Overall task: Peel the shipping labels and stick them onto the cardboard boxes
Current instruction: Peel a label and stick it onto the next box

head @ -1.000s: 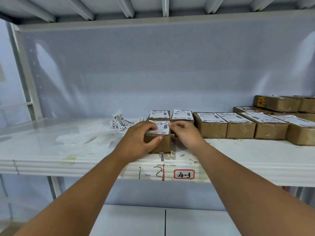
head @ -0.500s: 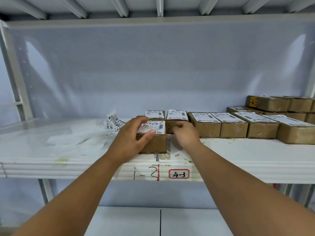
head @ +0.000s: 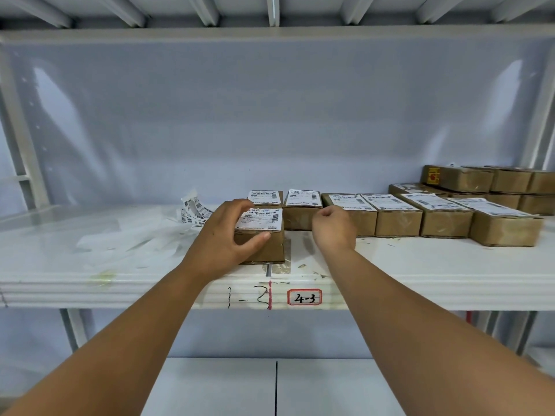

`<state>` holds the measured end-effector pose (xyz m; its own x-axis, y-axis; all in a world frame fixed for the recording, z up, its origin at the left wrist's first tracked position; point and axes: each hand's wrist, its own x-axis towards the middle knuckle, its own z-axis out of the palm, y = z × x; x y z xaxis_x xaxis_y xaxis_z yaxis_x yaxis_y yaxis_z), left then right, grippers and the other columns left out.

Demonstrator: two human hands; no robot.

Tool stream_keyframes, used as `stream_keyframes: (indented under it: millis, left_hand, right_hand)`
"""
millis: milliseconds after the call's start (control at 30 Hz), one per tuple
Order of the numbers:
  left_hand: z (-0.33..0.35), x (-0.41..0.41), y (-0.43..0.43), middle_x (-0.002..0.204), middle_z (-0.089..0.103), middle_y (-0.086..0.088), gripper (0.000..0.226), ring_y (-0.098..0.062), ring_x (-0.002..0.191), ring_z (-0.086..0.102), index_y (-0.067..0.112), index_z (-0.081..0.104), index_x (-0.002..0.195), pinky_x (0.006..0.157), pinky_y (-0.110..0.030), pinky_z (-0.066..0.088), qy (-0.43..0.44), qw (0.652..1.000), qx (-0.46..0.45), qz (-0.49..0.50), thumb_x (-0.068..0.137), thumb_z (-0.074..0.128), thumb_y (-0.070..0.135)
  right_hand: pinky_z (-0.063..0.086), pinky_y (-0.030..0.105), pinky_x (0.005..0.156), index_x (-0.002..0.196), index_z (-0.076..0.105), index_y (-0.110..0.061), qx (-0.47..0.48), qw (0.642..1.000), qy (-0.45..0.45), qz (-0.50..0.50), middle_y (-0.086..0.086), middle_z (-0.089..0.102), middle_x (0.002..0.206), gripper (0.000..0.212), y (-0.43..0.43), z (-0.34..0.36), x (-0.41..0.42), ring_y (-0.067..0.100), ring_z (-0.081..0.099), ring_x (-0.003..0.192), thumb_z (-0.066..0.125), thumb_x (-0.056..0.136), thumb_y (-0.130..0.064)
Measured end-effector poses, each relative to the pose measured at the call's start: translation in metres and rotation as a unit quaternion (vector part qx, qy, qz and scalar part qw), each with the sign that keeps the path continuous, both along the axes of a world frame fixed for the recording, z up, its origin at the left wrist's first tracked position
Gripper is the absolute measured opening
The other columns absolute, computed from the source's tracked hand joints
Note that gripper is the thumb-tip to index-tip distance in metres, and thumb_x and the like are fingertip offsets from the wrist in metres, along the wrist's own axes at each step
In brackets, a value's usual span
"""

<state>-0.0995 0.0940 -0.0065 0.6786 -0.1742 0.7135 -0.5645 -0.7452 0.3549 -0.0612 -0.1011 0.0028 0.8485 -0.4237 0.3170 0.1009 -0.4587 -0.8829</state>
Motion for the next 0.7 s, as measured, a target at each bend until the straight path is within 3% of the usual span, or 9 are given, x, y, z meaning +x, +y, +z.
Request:
stream_keyframes:
  millis: [100,167,300,400,500,600,700]
  left_hand:
    - [0.001,-0.008,-0.002,0.112,0.058,-0.002,0.045,-0.015,0.104,0.05,0.012,0.059,0.112,0.087,-0.021,0.036,-0.133,0.989,0.053,0.045,0.083,0.049,0.045]
    - [0.003,-0.012,-0.007,0.102,0.064,-0.007,0.033,-0.023,0.097,0.056,0.008,0.064,0.101,0.085,-0.03,0.043,-0.222,0.968,0.089,0.072,0.083,0.048,0.03]
    - [0.017,-0.021,-0.05,0.099,0.067,-0.007,0.023,-0.026,0.094,0.06,0.008,0.066,0.097,0.081,-0.037,0.049,-0.283,0.939,0.189,0.04,0.079,0.053,0.013]
    - [0.039,-0.029,-0.102,0.105,0.067,-0.004,0.024,-0.025,0.101,0.059,0.012,0.065,0.103,0.08,-0.037,0.05,-0.215,0.951,0.214,0.051,0.08,0.056,0.01]
    - [0.053,-0.023,-0.148,0.118,0.06,-0.001,0.031,-0.021,0.113,0.048,0.019,0.056,0.118,0.082,-0.036,0.044,-0.083,0.986,0.13,0.057,0.09,0.045,0.014]
    - [0.056,-0.007,-0.186,0.123,0.059,-0.002,0.037,-0.022,0.116,0.048,0.022,0.053,0.124,0.082,-0.035,0.044,-0.003,0.997,0.059,0.045,0.09,0.045,0.01]
    - [0.052,0.01,-0.219,0.121,0.06,-0.003,0.035,-0.025,0.114,0.049,0.022,0.053,0.123,0.08,-0.035,0.043,0.012,0.993,0.107,0.049,0.09,0.045,0.013]
  right_hand:
    - [0.045,0.026,0.069,0.094,0.066,-0.018,0.032,0.997,-0.006,0.072,-0.003,0.063,0.093,0.021,0.002,0.001,-0.006,0.019,0.062,0.085,0.046,0.09,-0.014]
    - [0.043,0.022,0.063,0.091,0.068,-0.019,0.034,0.994,-0.017,0.103,-0.003,0.067,0.092,0.02,0.004,0.001,-0.011,0.01,0.058,0.076,0.048,0.091,-0.015]
    - [0.041,0.022,0.059,0.081,0.067,-0.02,-0.017,0.994,-0.047,0.102,-0.002,0.066,0.079,0.017,-0.004,0.0,-0.024,0.015,0.059,0.072,0.051,0.088,-0.018]
    - [0.045,0.03,0.068,0.083,0.062,-0.021,-0.125,0.987,-0.082,0.057,0.004,0.067,0.088,0.018,-0.024,0.005,-0.034,0.024,0.059,0.085,0.045,0.086,-0.018]
    - [0.039,0.03,0.078,0.105,0.063,-0.018,-0.226,0.965,-0.134,0.006,0.005,0.06,0.107,0.023,-0.059,0.015,-0.042,0.024,0.049,0.107,0.047,0.088,-0.015]
    - [0.038,0.03,0.082,0.114,0.06,-0.02,-0.241,0.96,-0.136,-0.045,0.005,0.056,0.114,0.027,-0.104,0.029,-0.042,0.024,0.044,0.115,0.05,0.09,-0.014]
    - [0.046,0.035,0.087,0.113,0.059,-0.018,-0.223,0.967,-0.122,-0.036,0.008,0.056,0.112,0.027,-0.149,0.042,-0.037,0.024,0.052,0.107,0.051,0.088,-0.012]
